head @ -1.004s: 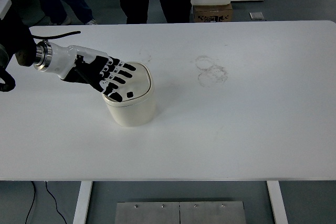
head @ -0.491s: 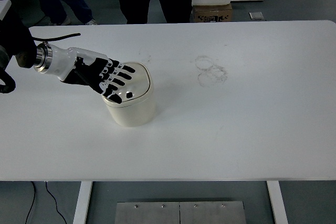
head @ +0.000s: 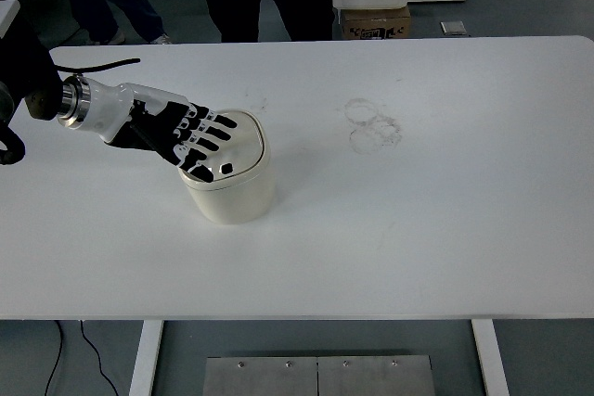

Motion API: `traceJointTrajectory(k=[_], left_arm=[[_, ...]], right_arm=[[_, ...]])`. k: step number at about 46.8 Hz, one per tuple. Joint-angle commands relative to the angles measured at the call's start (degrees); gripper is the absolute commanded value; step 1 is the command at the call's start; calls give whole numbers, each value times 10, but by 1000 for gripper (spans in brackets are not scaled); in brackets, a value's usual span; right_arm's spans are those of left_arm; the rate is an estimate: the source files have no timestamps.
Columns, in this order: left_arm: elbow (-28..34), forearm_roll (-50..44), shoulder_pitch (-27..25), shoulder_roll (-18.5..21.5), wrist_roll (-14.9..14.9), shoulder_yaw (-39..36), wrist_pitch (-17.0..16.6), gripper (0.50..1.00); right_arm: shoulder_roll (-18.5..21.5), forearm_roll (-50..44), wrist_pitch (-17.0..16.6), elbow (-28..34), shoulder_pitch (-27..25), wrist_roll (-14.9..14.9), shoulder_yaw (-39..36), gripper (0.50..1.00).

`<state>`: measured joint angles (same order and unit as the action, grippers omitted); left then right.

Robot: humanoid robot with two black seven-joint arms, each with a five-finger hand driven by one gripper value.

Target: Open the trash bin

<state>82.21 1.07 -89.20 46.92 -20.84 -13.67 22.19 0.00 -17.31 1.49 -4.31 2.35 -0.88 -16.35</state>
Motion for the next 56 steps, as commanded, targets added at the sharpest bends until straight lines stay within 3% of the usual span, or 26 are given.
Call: traceJointTrajectory(k=[1, 56], left_arm=[[0, 0, -1, 1, 0, 1, 0, 1000], [-2, 0, 10, -9, 7, 0, -10, 1000]], right_arm=[[0, 0, 0, 0, 0, 0, 0, 989], [0, 0, 0, 0, 0, 0, 0, 991]])
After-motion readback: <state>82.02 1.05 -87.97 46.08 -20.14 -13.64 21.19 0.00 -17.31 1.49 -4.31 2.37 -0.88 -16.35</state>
